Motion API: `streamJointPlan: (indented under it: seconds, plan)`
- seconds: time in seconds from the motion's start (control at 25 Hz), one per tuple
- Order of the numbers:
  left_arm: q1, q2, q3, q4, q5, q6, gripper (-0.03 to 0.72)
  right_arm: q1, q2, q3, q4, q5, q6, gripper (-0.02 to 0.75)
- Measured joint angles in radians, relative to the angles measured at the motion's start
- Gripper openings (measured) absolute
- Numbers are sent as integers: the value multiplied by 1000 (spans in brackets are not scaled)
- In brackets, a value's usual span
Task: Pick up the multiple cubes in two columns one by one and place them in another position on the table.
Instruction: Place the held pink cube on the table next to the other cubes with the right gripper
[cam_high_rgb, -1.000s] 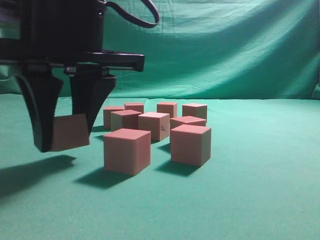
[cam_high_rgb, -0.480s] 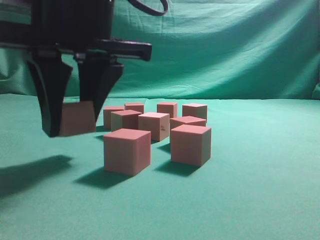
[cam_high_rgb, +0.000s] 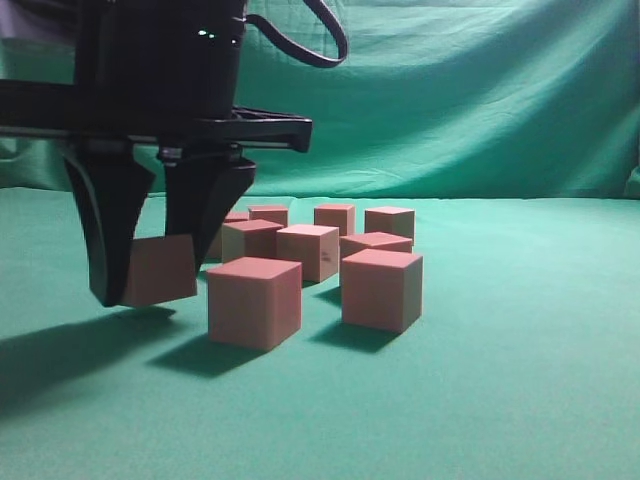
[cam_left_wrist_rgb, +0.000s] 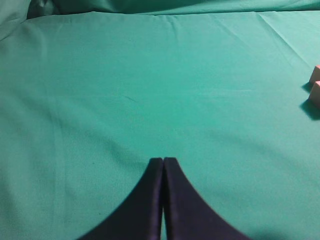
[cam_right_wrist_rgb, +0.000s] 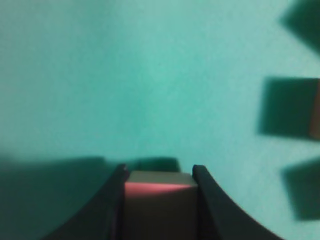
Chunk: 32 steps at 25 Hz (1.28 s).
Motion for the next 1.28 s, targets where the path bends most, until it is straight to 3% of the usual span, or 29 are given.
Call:
streamJointPlan:
  seconds: [1.28]
  plan:
    - [0, 0, 0, 0, 0, 0, 0, 0, 0, 1, -8, -6, 11, 251]
